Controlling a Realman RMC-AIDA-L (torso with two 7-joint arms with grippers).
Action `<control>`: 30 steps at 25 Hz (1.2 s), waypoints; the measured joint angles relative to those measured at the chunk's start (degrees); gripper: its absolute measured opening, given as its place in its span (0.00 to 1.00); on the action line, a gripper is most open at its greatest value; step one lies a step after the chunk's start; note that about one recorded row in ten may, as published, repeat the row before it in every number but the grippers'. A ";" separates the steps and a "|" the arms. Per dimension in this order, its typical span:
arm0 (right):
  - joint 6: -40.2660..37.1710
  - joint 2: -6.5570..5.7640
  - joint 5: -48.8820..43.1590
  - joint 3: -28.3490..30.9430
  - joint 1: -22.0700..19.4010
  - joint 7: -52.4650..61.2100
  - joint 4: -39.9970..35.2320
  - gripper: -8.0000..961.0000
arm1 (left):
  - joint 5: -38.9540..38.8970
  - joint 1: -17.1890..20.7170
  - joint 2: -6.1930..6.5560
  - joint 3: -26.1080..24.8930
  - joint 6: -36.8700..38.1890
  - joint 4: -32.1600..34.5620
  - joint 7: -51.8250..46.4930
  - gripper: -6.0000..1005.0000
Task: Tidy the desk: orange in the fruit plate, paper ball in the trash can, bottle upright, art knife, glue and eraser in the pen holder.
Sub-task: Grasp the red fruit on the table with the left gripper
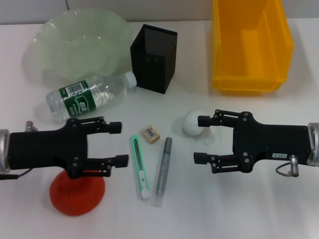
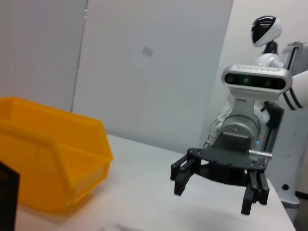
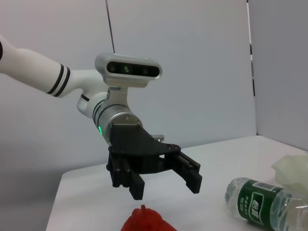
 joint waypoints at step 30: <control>1.32 -0.29 -6.00 0.00 1.28 0.74 -0.18 0.87 | 24.81 2.35 1.29 -16.51 0.20 1.32 0.70 0.80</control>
